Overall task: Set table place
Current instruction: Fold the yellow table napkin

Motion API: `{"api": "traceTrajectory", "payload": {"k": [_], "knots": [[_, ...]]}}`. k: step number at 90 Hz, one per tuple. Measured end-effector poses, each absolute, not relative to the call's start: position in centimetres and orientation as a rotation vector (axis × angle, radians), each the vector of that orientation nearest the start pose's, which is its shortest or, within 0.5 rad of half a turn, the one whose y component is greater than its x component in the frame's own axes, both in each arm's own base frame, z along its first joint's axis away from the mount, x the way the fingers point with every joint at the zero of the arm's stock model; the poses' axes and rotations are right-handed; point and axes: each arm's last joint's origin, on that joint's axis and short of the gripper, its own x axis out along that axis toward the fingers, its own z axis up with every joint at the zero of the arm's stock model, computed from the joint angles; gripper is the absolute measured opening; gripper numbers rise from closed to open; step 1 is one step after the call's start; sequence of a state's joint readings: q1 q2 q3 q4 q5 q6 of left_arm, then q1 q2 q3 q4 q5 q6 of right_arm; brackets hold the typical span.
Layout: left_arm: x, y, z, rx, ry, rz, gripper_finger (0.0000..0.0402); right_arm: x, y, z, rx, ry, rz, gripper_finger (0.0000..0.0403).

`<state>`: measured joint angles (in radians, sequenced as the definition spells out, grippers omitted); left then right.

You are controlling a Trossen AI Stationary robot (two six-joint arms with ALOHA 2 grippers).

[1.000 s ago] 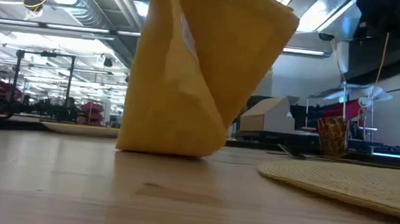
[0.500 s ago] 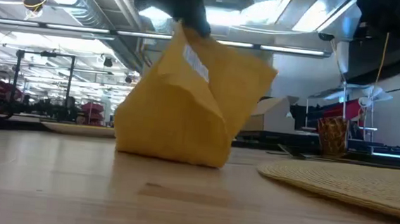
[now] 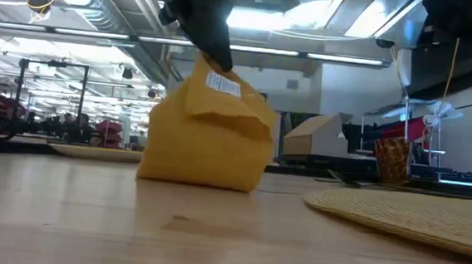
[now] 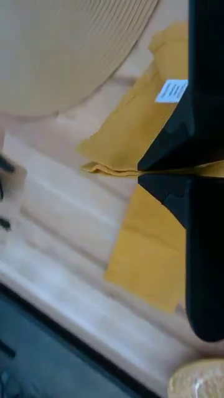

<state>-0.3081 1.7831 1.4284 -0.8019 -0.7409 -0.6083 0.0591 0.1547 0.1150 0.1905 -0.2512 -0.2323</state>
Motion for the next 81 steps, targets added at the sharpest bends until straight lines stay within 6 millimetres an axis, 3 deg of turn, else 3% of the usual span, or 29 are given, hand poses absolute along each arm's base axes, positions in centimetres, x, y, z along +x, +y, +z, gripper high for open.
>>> {"api": "traceTrajectory", "payload": {"k": [45, 81], "knots": [[34.7, -4.2, 25.0, 0.063, 0.917, 0.85, 0.0, 10.1, 1.3, 20.8, -0.24, -0.178, 0.297, 0.0099], [34.9, -0.9, 24.8, 0.068, 0.957, 0.893, 0.0, 10.1, 1.3, 20.8, -0.24, -0.178, 0.297, 0.0099]]}}
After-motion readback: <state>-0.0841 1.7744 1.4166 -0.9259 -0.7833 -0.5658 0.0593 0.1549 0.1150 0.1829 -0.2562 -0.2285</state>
